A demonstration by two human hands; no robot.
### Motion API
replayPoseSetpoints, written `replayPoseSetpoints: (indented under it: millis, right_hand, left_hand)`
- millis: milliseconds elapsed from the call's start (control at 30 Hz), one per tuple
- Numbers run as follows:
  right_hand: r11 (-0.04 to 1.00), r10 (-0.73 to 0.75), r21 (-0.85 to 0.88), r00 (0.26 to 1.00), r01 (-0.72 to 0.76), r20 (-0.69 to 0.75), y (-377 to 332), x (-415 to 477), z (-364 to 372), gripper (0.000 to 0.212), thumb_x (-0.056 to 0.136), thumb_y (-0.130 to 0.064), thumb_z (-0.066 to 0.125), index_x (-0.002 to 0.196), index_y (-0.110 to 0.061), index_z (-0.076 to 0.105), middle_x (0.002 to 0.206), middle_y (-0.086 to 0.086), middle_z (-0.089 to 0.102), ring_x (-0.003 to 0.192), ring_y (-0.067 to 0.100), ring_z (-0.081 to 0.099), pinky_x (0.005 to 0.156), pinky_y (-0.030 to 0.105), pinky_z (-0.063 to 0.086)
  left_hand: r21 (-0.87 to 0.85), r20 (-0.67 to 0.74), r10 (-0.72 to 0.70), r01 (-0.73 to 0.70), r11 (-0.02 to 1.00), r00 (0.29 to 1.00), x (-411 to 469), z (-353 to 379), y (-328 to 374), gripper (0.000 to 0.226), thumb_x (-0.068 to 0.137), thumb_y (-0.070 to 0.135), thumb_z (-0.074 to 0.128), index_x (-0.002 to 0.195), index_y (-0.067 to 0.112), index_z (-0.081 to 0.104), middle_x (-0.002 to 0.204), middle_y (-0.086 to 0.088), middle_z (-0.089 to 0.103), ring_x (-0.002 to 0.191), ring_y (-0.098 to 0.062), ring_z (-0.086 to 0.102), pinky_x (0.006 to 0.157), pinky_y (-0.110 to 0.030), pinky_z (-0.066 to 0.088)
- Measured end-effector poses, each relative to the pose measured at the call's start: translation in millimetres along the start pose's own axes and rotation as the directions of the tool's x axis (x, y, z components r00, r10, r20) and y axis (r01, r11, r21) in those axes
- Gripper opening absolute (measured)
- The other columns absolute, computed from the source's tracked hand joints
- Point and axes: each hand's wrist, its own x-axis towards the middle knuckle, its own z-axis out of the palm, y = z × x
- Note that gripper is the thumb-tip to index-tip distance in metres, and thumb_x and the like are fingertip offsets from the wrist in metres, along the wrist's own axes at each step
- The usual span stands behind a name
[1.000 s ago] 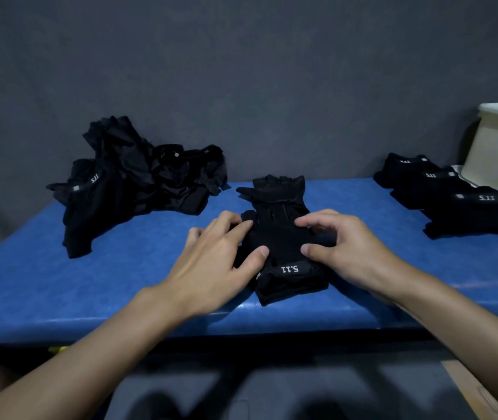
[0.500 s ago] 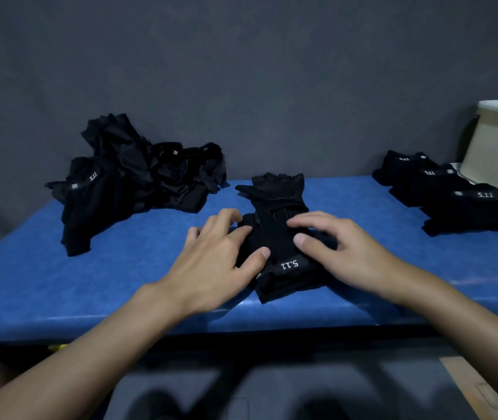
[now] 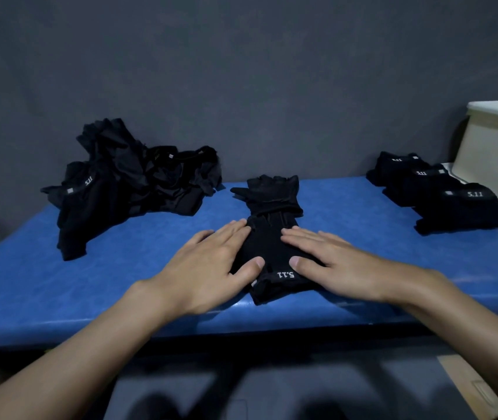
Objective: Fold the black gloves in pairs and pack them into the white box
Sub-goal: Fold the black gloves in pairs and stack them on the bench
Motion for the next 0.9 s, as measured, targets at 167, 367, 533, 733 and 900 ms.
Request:
replayPoseSetpoints:
  millis: [167, 367, 533, 733, 900]
  right_hand:
    - [0.977, -0.104, 0.166, 0.975, 0.138, -0.197, 0, -7, -3, 0.043, 0.099, -0.031, 0.051, 0.141, -0.028, 0.046, 0.148, -0.011, 0.044, 0.140, 0.000, 0.032, 0.116, 0.026, 0.026]
    - [0.930, -0.202, 0.274, 0.963, 0.245, -0.177, -1, -23, -22, 0.014, 0.087, -0.017, 0.059, 0.095, -0.021, 0.069, 0.116, -0.011, 0.064, 0.113, 0.004, 0.058, 0.098, 0.021, 0.042]
    - [0.937, -0.147, 0.319, 0.989, 0.141, -0.005, 10, -28, -19, 0.041, 0.081, -0.008, 0.075, 0.109, -0.035, 0.064, 0.130, -0.025, 0.056, 0.124, -0.013, 0.045, 0.105, 0.006, 0.028]
    - [0.943, -0.143, 0.293, 0.988, 0.156, -0.065, 10, -27, -16, 0.036, 0.083, -0.009, 0.074, 0.109, -0.034, 0.066, 0.128, -0.024, 0.058, 0.123, -0.012, 0.047, 0.106, 0.008, 0.030]
    - [0.945, -0.132, 0.285, 0.984, 0.162, -0.121, 7, -27, -14, 0.029, 0.091, -0.013, 0.064, 0.110, -0.034, 0.063, 0.118, -0.017, 0.066, 0.115, -0.004, 0.057, 0.102, 0.020, 0.042]
  left_hand:
    - [-0.011, 0.004, -0.010, 0.010, 1.000, 1.000, 0, 0, 0, 0.096, 0.077, 0.074, -0.001, 0.160, 0.027, 0.009, 0.166, 0.014, 0.002, 0.150, 0.003, -0.002, 0.124, -0.029, 0.003]
    - [0.019, -0.003, 0.007, -0.007, 1.000, 1.000, 5, 1, -6, 0.093, 0.078, 0.074, -0.002, 0.159, 0.029, 0.010, 0.166, 0.016, 0.004, 0.149, 0.004, 0.001, 0.121, -0.025, 0.005]
    - [0.000, 0.002, -0.009, 0.009, 1.000, 1.000, 10, 2, -11, 0.095, 0.078, 0.075, -0.003, 0.159, 0.028, 0.011, 0.166, 0.014, 0.007, 0.151, 0.000, 0.002, 0.121, -0.029, 0.005]
    - [-0.065, -0.264, 0.224, -0.249, 0.966, 0.938, 3, -9, -10, 0.062, 0.097, 0.057, 0.023, 0.142, 0.024, 0.051, 0.153, 0.012, 0.041, 0.146, -0.004, 0.026, 0.117, -0.038, 0.025]
    - [-0.024, -0.194, 0.405, -0.417, 0.909, 0.894, -9, -13, -4, 0.066, 0.088, 0.067, 0.051, 0.138, 0.025, 0.053, 0.136, 0.012, 0.056, 0.132, -0.004, 0.043, 0.112, -0.027, 0.031]
